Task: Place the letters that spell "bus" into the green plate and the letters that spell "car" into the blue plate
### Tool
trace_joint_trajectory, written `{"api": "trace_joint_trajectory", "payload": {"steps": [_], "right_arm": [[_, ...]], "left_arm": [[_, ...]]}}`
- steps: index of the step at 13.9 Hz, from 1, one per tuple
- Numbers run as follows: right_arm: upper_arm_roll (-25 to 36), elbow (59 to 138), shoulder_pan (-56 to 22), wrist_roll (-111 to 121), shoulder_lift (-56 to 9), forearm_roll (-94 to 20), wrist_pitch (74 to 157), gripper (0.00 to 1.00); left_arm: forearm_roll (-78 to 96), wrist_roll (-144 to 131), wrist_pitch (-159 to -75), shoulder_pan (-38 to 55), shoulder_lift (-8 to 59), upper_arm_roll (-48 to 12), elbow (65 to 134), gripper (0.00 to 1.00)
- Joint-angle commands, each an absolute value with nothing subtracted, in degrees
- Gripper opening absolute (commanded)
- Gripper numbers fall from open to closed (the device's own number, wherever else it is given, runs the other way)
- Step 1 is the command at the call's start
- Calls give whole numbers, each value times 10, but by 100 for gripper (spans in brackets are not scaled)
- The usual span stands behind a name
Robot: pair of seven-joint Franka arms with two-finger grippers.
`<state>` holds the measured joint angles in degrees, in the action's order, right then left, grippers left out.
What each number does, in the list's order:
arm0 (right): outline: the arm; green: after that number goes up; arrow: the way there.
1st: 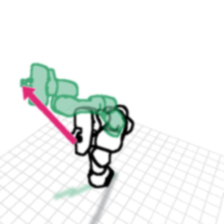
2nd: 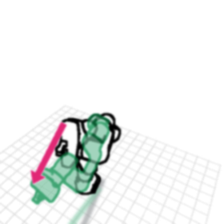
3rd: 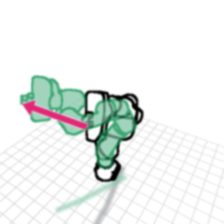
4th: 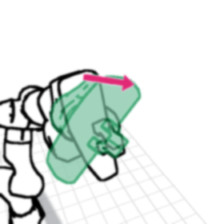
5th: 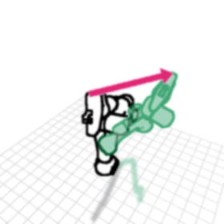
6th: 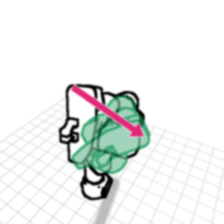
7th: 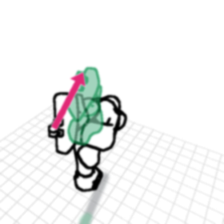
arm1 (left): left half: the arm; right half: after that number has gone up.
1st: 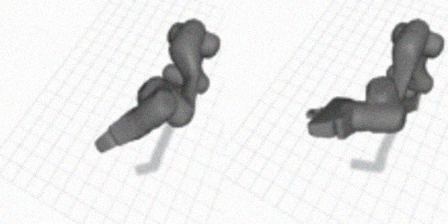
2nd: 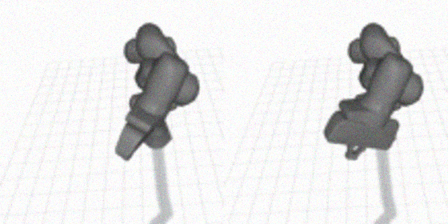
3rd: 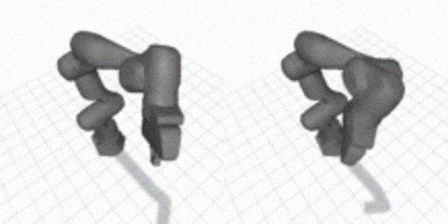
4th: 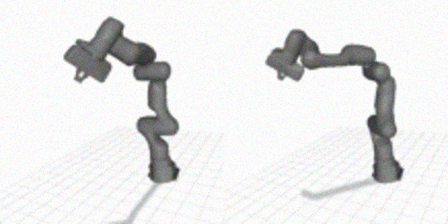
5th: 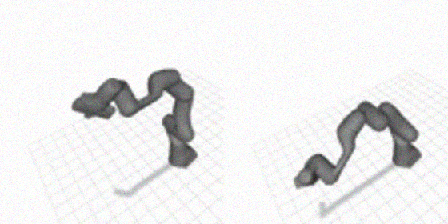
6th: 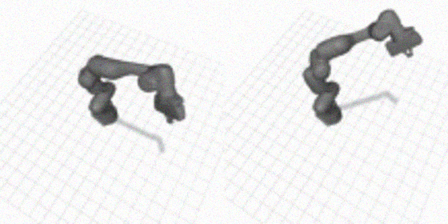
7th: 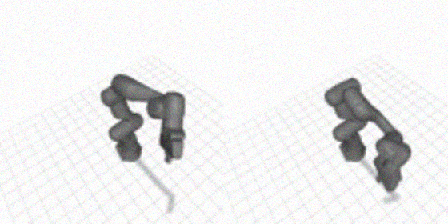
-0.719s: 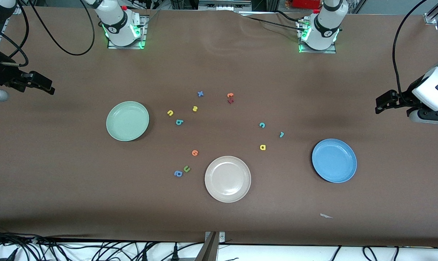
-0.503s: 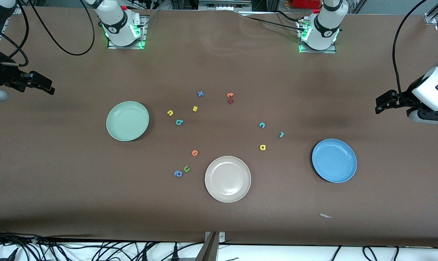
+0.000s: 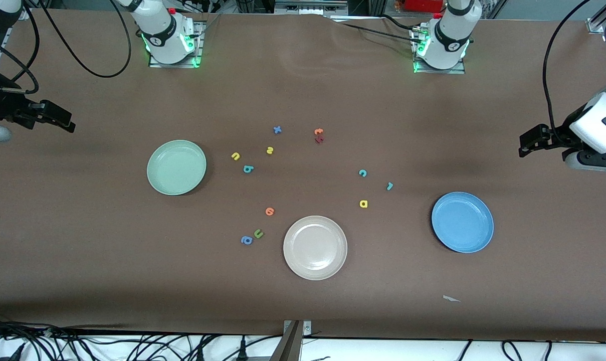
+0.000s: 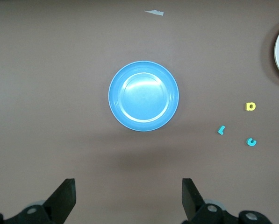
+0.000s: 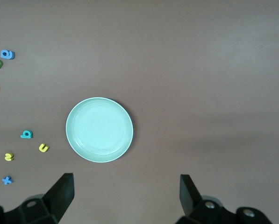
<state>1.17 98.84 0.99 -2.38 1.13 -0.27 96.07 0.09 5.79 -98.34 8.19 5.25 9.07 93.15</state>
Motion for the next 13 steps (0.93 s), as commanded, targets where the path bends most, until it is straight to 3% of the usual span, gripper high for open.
{"api": "trace_joint_trajectory", "payload": {"steps": [1, 13], "right_arm": [[11, 971, 12, -13, 4, -12, 949, 100], [9, 971, 12, -12, 5, -11, 949, 100]], "left_arm": [[11, 66, -973, 79, 51, 88, 925, 100], [11, 70, -973, 79, 52, 88, 925, 100]]}}
